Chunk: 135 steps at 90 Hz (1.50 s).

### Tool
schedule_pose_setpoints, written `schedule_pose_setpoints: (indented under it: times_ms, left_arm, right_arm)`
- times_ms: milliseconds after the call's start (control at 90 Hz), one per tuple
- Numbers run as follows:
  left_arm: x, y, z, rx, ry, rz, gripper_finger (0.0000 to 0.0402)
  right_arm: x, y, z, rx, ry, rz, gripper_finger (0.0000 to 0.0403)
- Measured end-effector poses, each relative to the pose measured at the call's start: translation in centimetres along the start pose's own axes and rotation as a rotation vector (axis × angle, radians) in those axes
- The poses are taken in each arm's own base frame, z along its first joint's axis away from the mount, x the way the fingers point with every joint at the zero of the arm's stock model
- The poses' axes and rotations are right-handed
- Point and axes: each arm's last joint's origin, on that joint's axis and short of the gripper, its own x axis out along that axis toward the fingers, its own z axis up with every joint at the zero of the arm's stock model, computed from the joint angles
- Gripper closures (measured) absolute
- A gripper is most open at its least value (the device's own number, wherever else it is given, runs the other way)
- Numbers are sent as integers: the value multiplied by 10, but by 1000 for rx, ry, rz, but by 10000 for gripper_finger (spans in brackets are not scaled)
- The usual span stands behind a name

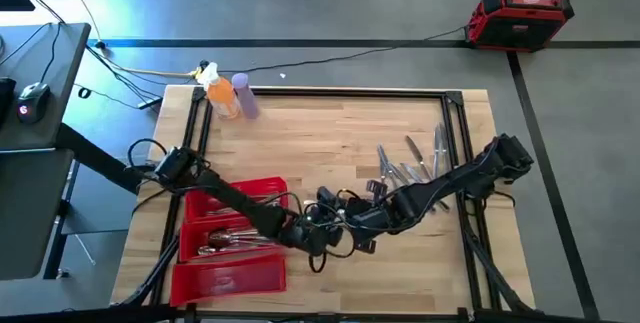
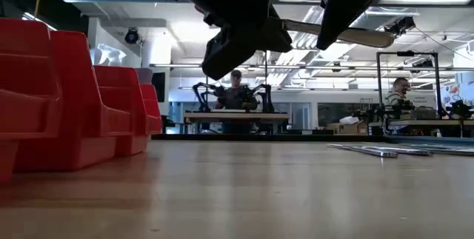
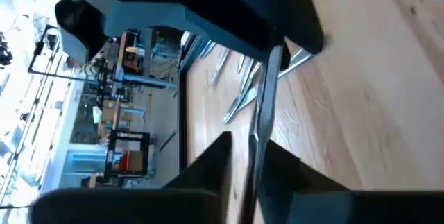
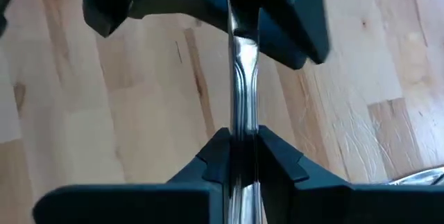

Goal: Sort silverware
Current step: Put the silver knife in the bottom red bin

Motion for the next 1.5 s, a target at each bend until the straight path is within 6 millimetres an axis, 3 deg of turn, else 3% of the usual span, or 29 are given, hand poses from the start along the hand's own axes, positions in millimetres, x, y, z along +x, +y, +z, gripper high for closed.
schedule_pose_setpoints:
  times_ms: [122,311,556,711,944,1056,1189,1344,1500]
  left_arm:
    - [-2,-1,1,-1,3,6,398]
    - [-5,-3,2,2,0,7,400]
    - [-6,-5,0,-1,9,-6,401]
    - [-5,-5,-2,-11,25,-11,401]
    - [-23,2,14,18,51,26,401]
    - [-56,9,35,-52,32,14,401]
    - [-122,16,52,-127,13,-66,401]
    - [-204,49,57,-432,55,-313,401]
    - [-252,65,48,-623,224,-574,401]
  right_arm:
    - [0,0,0,0,-3,-4,377]
    - [0,0,0,1,-2,0,340]
    - [-4,-4,-1,-16,27,-19,230]
    - [-34,-9,1,5,42,-169,187]
    - [-107,8,1,30,-180,-311,199]
    - [-129,20,-7,53,-282,-301,208]
    - [-140,35,-20,51,-345,-275,216]
    - [-131,45,-35,57,-369,-287,219]
    - [-114,46,-43,64,-350,-322,220]
